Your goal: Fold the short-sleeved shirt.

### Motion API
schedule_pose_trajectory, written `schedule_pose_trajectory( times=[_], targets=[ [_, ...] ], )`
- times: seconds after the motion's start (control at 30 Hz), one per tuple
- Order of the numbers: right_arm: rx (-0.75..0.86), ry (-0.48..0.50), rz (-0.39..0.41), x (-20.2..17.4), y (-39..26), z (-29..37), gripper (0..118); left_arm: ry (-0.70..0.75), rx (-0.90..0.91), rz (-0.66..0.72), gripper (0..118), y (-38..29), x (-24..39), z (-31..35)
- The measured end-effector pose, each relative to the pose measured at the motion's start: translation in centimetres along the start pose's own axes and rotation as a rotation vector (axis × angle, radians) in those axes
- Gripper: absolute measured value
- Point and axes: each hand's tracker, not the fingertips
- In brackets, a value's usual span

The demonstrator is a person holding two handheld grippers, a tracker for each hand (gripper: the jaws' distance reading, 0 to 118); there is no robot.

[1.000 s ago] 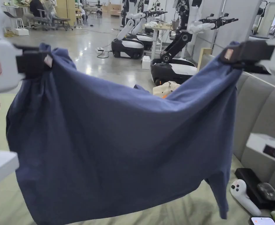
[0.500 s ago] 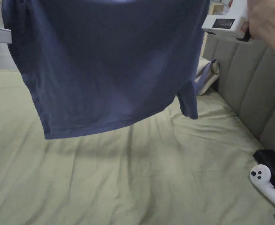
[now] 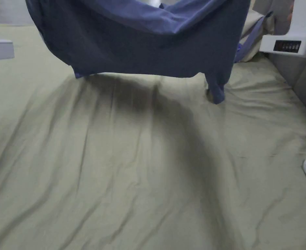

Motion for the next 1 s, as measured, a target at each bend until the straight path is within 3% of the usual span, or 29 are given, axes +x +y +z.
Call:
schedule_pose_trajectory(
  times=[0.03,0.17,0.33,0.5,0.6,0.8,0.93,0.97,1.0],
  targets=[
    [-0.005,0.028,-0.04,0.7,-1.6,0.8,14,-0.012,-0.037,-0.027,11,-1.5,0.5,0.8],
    [-0.036,0.067,-0.034,2.5,-7.6,5.4,14,-0.121,-0.068,0.011,11,-8.2,1.9,4.5],
    [-0.097,0.122,-0.005,2.1,-14.7,12.0,14,-0.192,-0.118,-0.001,11,-15.9,4.6,10.6],
    [-0.112,0.203,-0.082,1.8,-21.6,19.0,14,-0.25,-0.196,0.143,11,-24.4,6.1,17.5],
    [-0.124,0.192,-0.087,1.5,-25.8,23.3,14,-0.235,-0.229,0.177,11,-29.1,6.5,21.8],
    [-0.265,0.14,-0.193,1.6,-35.2,28.0,14,-0.226,-0.392,0.246,11,-36.3,7.2,26.9],
    [-0.35,0.034,-0.135,1.0,-40.1,28.9,15,-0.172,-0.488,0.151,11,-38.8,8.2,26.6],
    [-0.353,0.019,-0.153,1.0,-40.9,28.9,16,-0.15,-0.49,0.15,11,-39.4,8.3,26.1],
    [-0.353,0.006,-0.153,1.0,-41.4,28.7,35,-0.11,-0.496,0.137,24,-39.9,8.4,25.6]
  ],
)
